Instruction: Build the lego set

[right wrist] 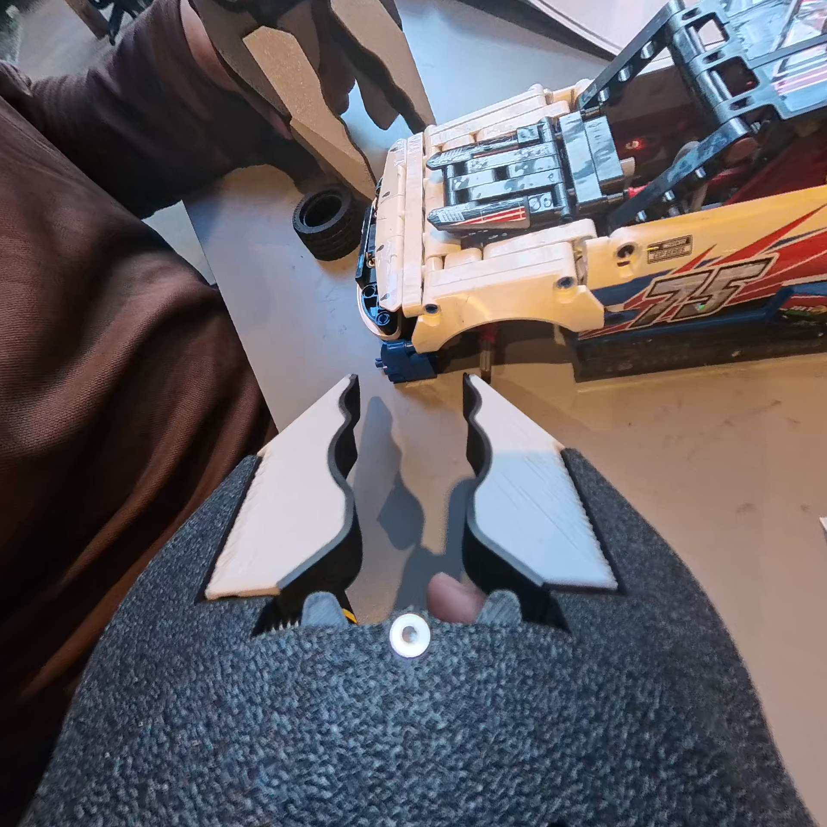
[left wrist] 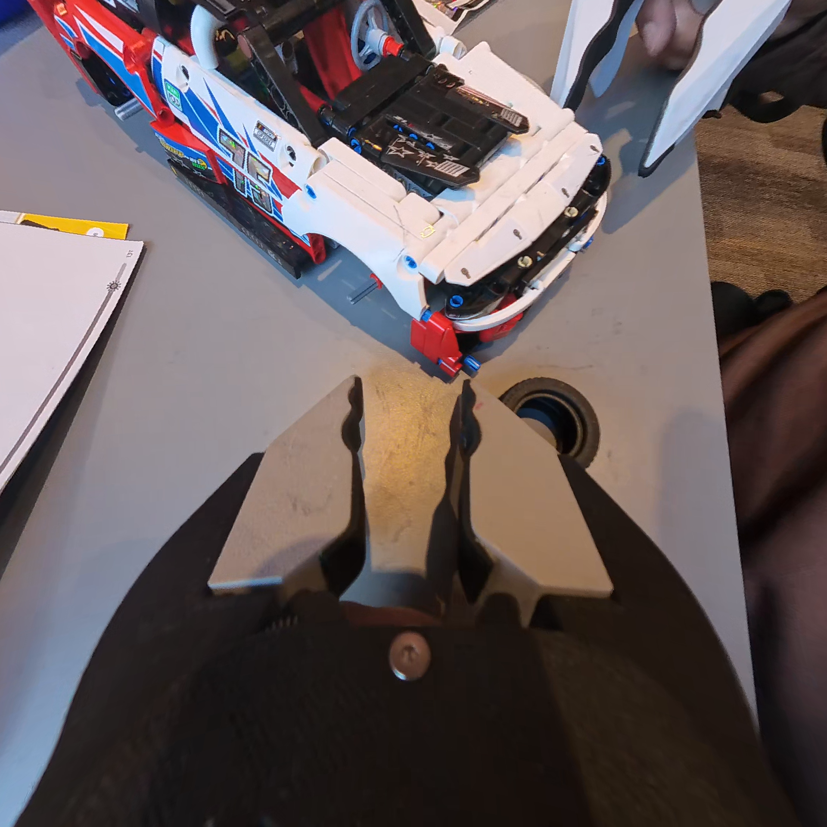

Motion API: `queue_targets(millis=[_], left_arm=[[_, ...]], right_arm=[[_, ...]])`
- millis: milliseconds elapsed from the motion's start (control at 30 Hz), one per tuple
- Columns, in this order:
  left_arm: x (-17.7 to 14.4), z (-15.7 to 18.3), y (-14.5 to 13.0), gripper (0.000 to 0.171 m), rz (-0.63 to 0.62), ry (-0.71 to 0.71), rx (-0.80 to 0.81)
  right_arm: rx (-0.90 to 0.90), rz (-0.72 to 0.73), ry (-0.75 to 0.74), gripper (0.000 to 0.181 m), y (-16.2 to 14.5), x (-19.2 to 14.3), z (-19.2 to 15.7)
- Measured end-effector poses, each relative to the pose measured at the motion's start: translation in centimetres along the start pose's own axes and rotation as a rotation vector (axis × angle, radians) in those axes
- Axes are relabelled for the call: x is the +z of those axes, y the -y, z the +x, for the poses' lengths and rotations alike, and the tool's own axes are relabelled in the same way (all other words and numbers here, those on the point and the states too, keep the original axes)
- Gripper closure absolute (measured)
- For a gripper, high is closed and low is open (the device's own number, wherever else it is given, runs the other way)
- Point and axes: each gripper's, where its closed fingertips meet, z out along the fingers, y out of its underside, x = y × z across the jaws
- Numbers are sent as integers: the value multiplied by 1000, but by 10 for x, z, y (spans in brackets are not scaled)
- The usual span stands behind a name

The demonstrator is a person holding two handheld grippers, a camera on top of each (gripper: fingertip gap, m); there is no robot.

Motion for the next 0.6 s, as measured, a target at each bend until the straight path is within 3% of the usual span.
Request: queue_targets(millis=[400, 600], left_arm=[[-2, 10, 14, 130, 79, -69, 49], [-4, 3, 26, 134, 112, -91, 86]], right_arm=[[-33, 31, 2, 137, 6, 1, -6], [-102, 21, -105, 137, 10, 3, 5]])
